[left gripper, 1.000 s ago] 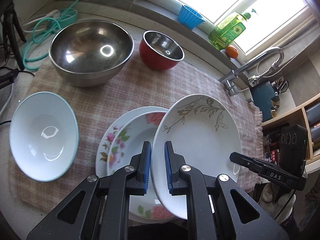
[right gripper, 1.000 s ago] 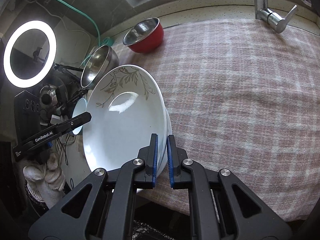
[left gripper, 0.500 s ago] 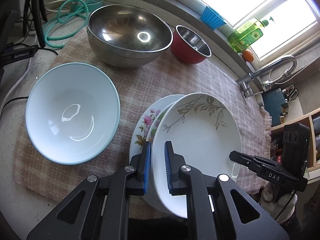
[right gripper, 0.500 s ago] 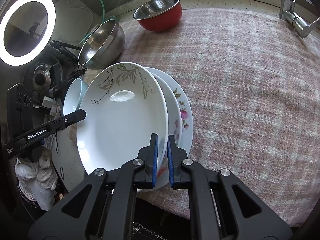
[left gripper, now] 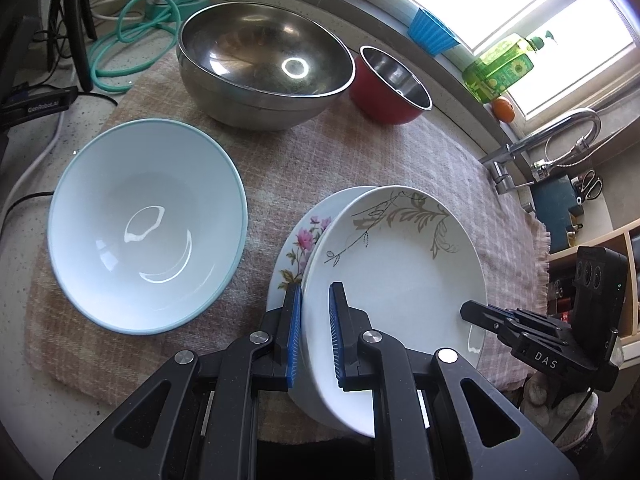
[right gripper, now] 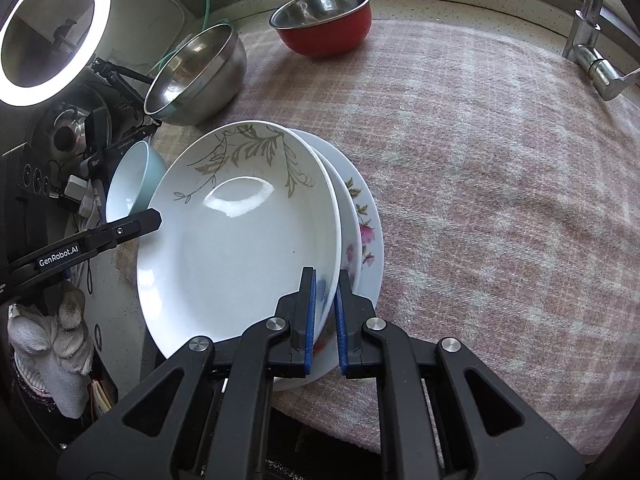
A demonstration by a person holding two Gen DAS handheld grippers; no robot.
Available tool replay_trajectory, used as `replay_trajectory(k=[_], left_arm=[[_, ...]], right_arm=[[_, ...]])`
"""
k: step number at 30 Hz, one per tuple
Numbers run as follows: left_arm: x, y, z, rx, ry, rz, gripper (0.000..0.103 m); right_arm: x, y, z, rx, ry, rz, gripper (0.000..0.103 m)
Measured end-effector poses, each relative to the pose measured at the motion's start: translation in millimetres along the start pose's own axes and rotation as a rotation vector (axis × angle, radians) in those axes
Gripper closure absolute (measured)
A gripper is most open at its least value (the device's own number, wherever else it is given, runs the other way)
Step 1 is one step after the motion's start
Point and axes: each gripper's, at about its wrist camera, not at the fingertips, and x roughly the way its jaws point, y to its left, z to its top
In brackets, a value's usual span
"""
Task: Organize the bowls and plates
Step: 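Lift the leaf-pattern plate and lower it onto the rose plate stack, then open the right gripper and withdraw it from the plate stack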
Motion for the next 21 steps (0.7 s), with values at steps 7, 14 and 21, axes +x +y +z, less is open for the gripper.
replay_trajectory(k=[7, 14, 21], left_arm=[[2, -1, 0, 0.006, 0.009, 0.007, 0.091], [2, -1, 1, 0.008, 0.007, 0.007, 0.091], [1, 0, 0, 0.005, 0.011, 0.0, 0.091]], right_arm=[[-1, 7, 0, -0.053, -0.008, -0.044, 0.087], [-2, 14, 1, -0.097, -0.009, -0.084, 0.083], [1, 26, 0, -0.167, -0.01, -0.168, 0.077]])
